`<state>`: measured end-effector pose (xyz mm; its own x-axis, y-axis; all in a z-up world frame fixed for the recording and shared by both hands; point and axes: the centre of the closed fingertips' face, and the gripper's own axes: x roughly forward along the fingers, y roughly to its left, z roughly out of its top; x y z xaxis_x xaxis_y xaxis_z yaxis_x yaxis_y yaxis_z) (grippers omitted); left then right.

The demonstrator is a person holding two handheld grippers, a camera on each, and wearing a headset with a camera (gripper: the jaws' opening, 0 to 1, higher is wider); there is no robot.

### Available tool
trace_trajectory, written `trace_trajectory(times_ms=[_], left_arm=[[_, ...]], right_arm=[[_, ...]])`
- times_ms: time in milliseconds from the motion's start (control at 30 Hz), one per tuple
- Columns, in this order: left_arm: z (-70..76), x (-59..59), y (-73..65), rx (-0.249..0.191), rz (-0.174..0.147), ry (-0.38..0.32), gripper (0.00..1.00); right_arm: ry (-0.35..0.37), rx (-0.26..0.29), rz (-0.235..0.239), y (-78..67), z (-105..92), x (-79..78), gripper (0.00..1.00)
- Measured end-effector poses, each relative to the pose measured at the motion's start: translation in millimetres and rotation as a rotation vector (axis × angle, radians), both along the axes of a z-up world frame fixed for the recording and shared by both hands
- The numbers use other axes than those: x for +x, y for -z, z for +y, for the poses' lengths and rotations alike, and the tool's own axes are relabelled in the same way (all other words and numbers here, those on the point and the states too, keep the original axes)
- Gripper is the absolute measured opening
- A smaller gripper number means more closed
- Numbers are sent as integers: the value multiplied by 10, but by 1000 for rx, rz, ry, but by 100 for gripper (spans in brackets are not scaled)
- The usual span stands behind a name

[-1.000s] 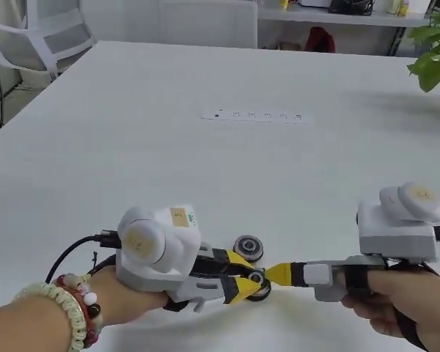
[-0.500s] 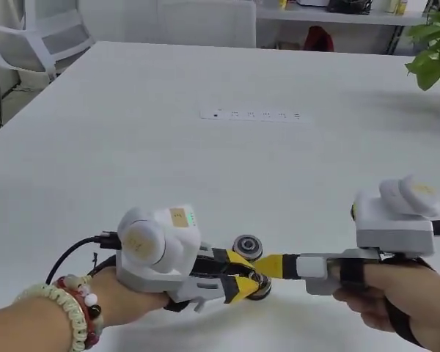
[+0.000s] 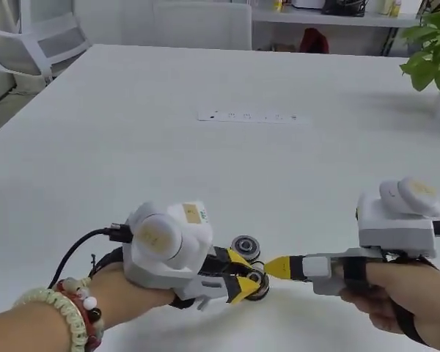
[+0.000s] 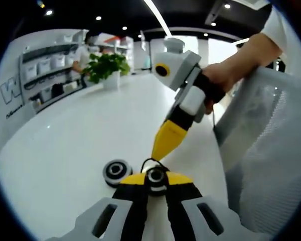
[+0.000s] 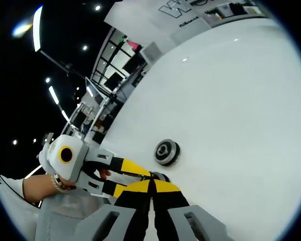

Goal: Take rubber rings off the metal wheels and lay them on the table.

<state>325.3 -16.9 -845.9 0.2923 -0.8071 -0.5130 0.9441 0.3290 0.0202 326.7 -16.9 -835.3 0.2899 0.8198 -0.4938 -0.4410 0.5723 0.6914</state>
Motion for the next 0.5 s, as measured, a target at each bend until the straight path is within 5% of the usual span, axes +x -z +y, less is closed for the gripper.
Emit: trace_trajectory(times_ms=[267, 500], left_arm=[[-54, -21, -233, -67, 8, 22, 18], [-105, -78, -420, -62, -57, 75, 27]], right_arm=[[-2, 8, -13, -64, -21, 12, 0], [18, 15, -26, -120, -59, 49, 0]])
